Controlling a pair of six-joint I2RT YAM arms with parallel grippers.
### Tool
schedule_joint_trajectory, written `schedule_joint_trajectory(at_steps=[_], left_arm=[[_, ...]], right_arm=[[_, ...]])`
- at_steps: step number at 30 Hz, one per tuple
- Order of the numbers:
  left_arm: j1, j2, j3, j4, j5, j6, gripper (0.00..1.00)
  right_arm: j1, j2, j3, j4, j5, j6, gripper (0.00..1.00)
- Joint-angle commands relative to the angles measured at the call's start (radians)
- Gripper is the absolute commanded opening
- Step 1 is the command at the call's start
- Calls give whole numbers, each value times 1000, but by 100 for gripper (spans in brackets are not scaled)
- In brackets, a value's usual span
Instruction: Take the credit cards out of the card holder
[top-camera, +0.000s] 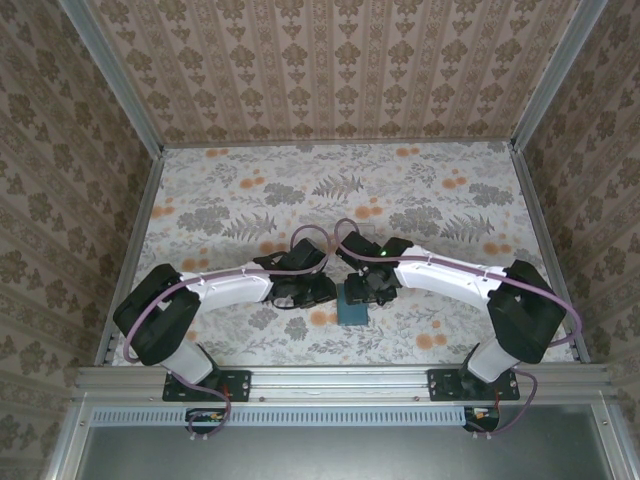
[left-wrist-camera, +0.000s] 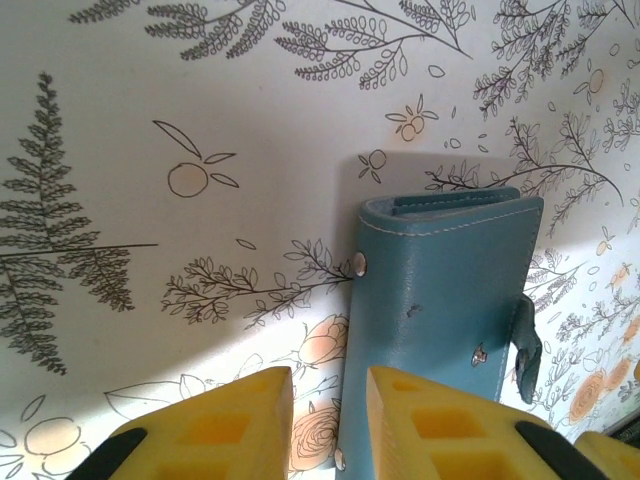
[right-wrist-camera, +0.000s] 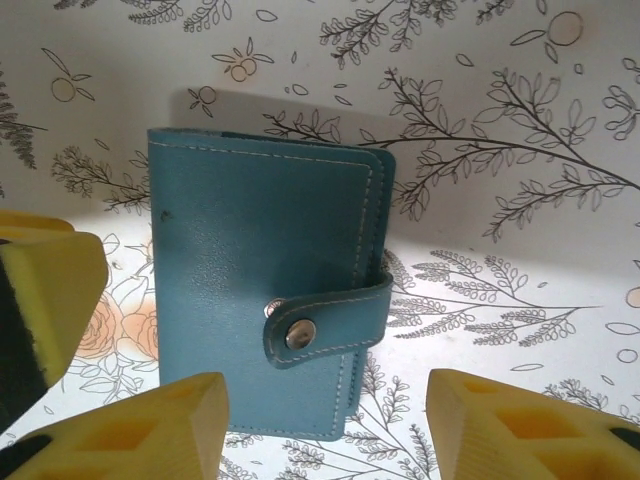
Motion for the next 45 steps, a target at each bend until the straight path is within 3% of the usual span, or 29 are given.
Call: schedule_joint_trajectory(at_steps=[1, 8, 15, 24, 31, 45], left_arm=[[8, -29, 1, -42, -31, 23, 26], [11, -50, -11, -34, -30, 32, 27], [11, -58, -15, -30, -31, 34, 28], [-1, -53, 24, -108, -65, 56, 29], [-21, -31, 80, -166, -94, 74, 30], [-83, 66, 237, -274, -144, 113, 30]], right_arm=[[-2, 31, 3, 25, -26, 4, 61], [-2, 92, 24, 31, -14, -4, 69], [-5, 119, 16, 4, 29, -6, 69], [-31, 48, -27, -16, 52, -7, 64], [-59, 5, -64, -19, 53, -18, 54], [-117, -64, -165, 39, 21, -45, 22]])
